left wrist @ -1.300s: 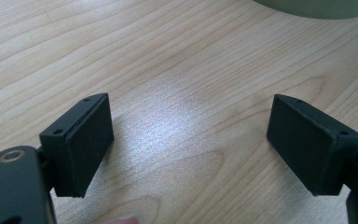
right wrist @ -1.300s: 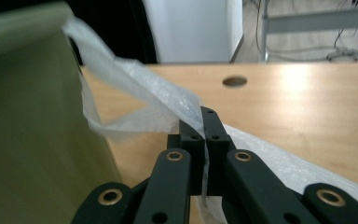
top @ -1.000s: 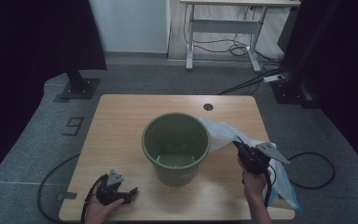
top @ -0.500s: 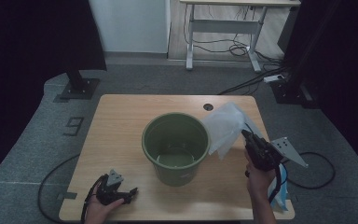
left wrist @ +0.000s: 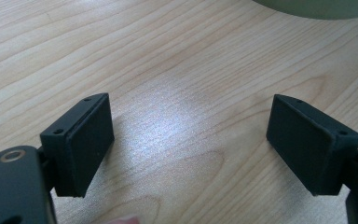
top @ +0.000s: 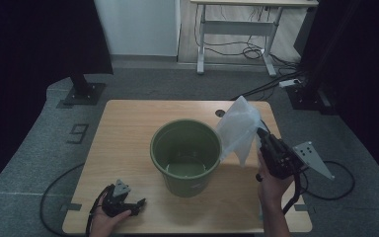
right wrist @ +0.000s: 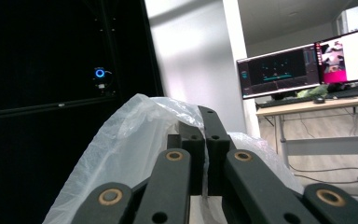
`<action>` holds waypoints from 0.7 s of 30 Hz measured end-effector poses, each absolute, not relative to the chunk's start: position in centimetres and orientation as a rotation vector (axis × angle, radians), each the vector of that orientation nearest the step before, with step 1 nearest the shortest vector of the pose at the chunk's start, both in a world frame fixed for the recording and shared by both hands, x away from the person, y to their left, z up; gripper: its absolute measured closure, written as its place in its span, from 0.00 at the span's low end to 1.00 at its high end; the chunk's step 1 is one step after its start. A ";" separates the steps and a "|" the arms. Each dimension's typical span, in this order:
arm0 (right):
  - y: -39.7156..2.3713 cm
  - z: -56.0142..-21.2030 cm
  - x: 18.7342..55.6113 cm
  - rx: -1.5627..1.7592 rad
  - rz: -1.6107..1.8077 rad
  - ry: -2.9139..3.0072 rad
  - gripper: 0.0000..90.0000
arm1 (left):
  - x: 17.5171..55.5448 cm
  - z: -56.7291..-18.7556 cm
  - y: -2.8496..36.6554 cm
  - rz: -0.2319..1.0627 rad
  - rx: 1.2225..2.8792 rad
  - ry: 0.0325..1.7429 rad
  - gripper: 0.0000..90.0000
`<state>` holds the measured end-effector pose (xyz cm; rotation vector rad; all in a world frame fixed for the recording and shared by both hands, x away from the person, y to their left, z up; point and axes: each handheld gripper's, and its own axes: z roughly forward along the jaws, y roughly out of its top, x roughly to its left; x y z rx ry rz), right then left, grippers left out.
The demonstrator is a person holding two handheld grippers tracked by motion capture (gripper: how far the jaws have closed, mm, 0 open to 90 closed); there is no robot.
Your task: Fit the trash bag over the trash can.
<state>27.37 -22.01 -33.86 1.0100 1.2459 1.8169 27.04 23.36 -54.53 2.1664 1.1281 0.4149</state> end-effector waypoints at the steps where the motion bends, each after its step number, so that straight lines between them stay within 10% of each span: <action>1: -21.7 -33.8 27.4 1.005 1.818 1.250 0.99 | 27.0 -54.5 23.4 0.415 2.166 1.128 0.16; 21: -17.8 -31.3 27.8 0.909 1.850 1.293 0.99 | 27.1 -54.5 23.4 0.413 2.165 1.129 0.16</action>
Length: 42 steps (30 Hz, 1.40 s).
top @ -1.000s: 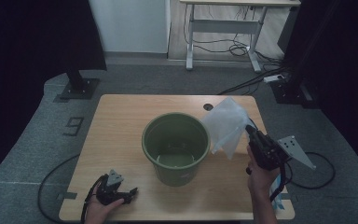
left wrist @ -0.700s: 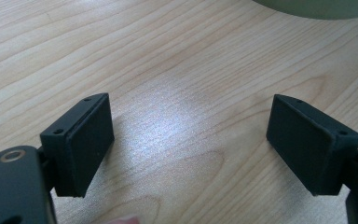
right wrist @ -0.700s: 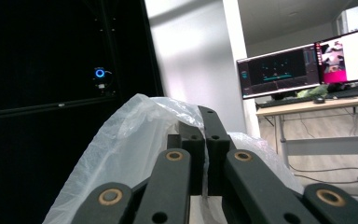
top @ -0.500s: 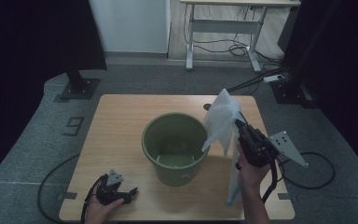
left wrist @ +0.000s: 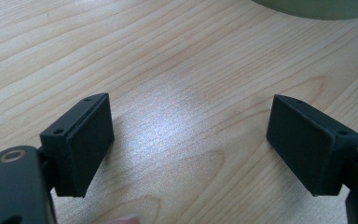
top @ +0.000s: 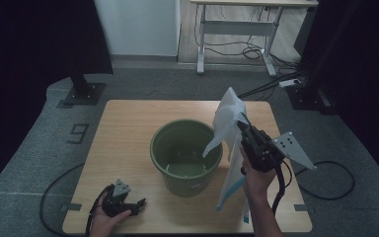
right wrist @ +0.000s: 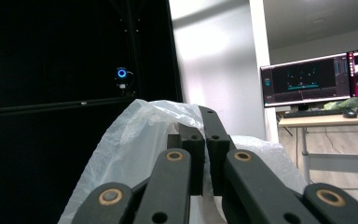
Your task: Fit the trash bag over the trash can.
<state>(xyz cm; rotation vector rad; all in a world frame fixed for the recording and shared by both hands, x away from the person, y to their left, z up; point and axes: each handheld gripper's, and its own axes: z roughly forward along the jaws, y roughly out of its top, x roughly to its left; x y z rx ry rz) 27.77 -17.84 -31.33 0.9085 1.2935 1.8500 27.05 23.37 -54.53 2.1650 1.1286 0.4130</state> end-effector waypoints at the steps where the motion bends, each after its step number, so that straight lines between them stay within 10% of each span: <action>1: -17.8 -31.2 27.7 0.902 1.852 1.296 0.99 | 27.1 -54.5 23.4 0.413 2.165 1.129 0.16; 42: -14.3 -38.6 27.6 0.906 1.704 1.576 0.99 | 27.0 -54.5 23.3 0.418 2.166 1.130 0.16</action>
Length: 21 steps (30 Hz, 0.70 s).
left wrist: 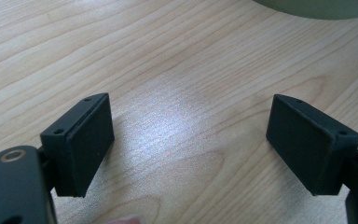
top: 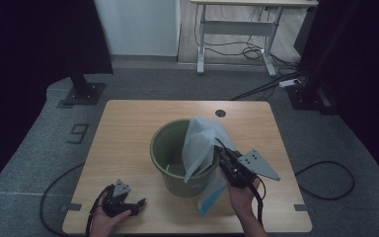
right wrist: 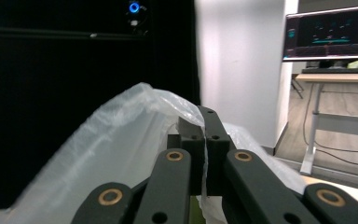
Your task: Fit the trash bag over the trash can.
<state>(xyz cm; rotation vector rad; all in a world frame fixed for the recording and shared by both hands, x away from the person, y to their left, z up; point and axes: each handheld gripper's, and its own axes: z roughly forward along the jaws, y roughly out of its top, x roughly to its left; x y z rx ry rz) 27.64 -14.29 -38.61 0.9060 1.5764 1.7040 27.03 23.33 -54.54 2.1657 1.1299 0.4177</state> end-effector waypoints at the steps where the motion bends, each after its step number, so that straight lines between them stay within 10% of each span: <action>1: -14.1 -38.8 27.6 0.900 1.702 1.589 0.99 | 27.0 -54.5 23.3 0.418 2.165 1.130 0.16; 21: -11.1 -41.7 27.1 0.872 1.625 1.741 0.99 | 27.0 -54.5 23.3 0.418 2.164 1.131 0.16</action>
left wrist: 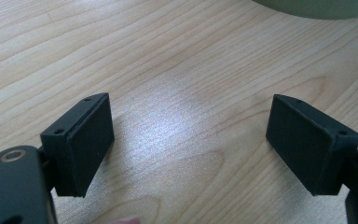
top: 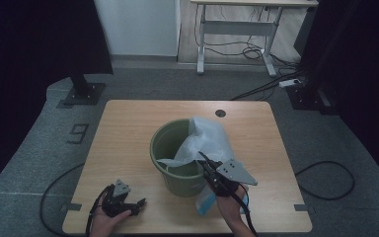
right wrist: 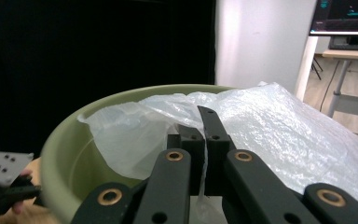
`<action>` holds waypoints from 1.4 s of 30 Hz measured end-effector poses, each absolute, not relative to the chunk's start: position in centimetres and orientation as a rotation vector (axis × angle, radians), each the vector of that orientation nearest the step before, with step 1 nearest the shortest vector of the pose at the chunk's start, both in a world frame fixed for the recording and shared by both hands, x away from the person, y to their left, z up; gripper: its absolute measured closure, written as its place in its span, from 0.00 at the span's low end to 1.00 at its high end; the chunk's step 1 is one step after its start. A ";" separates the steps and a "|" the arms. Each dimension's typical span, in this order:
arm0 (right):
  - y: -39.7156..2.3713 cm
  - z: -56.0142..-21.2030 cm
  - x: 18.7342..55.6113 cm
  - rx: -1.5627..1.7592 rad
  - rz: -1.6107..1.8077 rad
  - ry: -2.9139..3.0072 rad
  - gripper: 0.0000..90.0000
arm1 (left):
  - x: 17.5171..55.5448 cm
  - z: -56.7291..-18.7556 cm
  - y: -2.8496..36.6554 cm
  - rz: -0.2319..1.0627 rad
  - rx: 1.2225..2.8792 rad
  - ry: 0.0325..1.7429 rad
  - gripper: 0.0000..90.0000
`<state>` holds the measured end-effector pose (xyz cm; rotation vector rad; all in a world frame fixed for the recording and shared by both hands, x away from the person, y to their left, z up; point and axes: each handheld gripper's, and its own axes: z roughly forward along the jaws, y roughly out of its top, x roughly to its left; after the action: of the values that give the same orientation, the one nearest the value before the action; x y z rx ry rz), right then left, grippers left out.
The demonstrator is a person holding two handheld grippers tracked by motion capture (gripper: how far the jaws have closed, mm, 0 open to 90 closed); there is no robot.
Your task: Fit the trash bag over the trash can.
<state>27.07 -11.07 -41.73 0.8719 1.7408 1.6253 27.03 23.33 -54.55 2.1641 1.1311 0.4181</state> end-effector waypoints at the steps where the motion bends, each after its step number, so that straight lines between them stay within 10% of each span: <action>1: -10.9 -41.8 26.9 0.859 1.622 1.751 0.99 | 27.0 -54.5 23.3 0.418 2.164 1.131 0.16; 10: -11.0 -42.8 25.9 0.849 1.608 1.770 0.93 | 27.0 -54.5 23.3 0.418 2.164 1.131 0.16; 23: -13.0 -42.4 22.4 0.820 1.670 1.674 0.52 | 27.0 -54.5 23.3 0.418 2.165 1.131 0.16; 42: -18.7 -44.8 19.4 0.967 1.492 1.631 0.32 | 27.0 -54.5 23.3 0.419 2.167 1.131 0.16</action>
<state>19.42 -18.68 -44.83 0.9671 1.6305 1.4922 27.01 23.32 -54.54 2.1665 1.1310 0.4193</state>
